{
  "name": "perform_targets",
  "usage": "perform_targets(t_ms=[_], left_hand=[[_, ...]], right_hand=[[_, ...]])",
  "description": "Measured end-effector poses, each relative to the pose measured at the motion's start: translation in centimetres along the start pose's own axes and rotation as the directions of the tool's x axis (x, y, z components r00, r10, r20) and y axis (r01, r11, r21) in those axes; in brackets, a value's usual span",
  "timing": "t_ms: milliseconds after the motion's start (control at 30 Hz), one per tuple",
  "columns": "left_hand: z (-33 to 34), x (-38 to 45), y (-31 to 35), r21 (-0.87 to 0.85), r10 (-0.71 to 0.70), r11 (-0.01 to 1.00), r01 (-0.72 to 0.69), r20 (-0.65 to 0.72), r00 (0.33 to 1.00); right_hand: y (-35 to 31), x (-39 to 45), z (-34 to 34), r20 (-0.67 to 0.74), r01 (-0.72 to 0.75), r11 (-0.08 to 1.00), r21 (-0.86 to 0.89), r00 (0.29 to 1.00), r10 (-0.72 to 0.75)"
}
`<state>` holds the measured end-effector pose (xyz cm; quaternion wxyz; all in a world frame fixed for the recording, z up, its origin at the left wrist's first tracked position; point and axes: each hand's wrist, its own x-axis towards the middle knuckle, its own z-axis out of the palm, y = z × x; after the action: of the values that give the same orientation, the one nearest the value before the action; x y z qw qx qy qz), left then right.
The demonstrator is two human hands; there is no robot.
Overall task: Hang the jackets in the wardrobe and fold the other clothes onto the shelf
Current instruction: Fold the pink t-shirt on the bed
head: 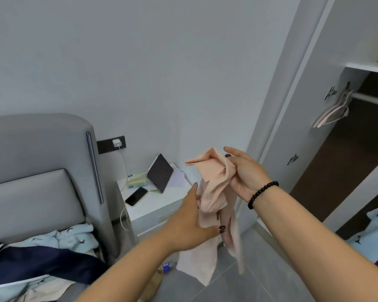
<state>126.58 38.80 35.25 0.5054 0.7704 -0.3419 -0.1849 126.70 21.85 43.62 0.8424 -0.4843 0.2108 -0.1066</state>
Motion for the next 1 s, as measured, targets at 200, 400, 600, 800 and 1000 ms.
perform_targets(t_ms=[200, 400, 600, 800, 1000], left_hand=[[5.2, 2.4, 3.5, 0.009, -0.053, 0.998, 0.059, -0.319, 0.946], [9.0, 3.1, 8.2, -0.017, 0.062, 0.997, -0.070, -0.303, 0.951], [14.2, 3.5, 12.2, -0.207, -0.070, 0.978, -0.034, -0.477, 0.876], [19.4, 2.9, 14.8, -0.149, -0.102, 0.989, 0.024, -0.541, 0.835], [20.1, 1.9, 14.1, 0.095, -0.007, 0.990, 0.103, -0.698, 0.716]], right_hand=[[-3.9, -2.9, -2.2, 0.137, -0.030, 1.000, -0.007, 0.990, 0.031], [-6.4, -5.9, -9.7, 0.113, 0.050, 0.980, -0.195, 0.993, -0.028], [-3.8, -10.7, -18.7, 0.118, 0.128, 0.901, -0.414, 0.989, -0.087], [-0.8, -14.2, -24.1, 0.273, 0.255, 0.480, -0.839, 0.961, -0.033], [-2.0, -13.9, -28.1, 0.250, 0.307, 0.247, -0.919, 0.939, -0.238]])
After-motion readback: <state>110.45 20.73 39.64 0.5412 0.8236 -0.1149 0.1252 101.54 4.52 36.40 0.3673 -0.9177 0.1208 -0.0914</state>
